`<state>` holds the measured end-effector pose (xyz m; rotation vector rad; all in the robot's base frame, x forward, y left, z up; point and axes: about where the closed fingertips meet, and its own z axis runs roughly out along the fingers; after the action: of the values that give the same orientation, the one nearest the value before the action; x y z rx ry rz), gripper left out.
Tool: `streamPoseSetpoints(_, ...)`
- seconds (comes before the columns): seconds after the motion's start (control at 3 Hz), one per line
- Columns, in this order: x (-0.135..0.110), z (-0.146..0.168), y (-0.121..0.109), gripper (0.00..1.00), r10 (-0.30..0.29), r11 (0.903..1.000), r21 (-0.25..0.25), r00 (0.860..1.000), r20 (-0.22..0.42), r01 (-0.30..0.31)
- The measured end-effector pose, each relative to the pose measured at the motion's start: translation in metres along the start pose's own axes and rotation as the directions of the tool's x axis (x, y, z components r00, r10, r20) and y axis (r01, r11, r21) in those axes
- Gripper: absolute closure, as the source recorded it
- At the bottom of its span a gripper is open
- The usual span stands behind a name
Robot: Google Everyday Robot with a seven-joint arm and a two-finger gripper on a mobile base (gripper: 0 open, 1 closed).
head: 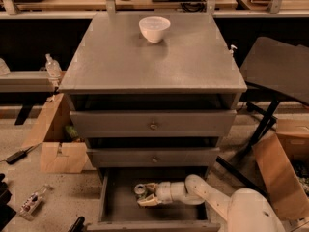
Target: Place green can into bottom drawer
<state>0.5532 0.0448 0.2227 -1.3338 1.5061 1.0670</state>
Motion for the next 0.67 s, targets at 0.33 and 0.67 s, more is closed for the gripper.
streamPoseSetpoints(0.33,-0.0002,0.0022,0.0013,0.19,0.001,1.0000,-0.004,1.000,0.002,-0.001)
streamPoseSetpoints(0.67,-0.0005,0.0047,0.0027,0.00,0.002,1.0000,-0.008,1.000,0.003,-0.002)
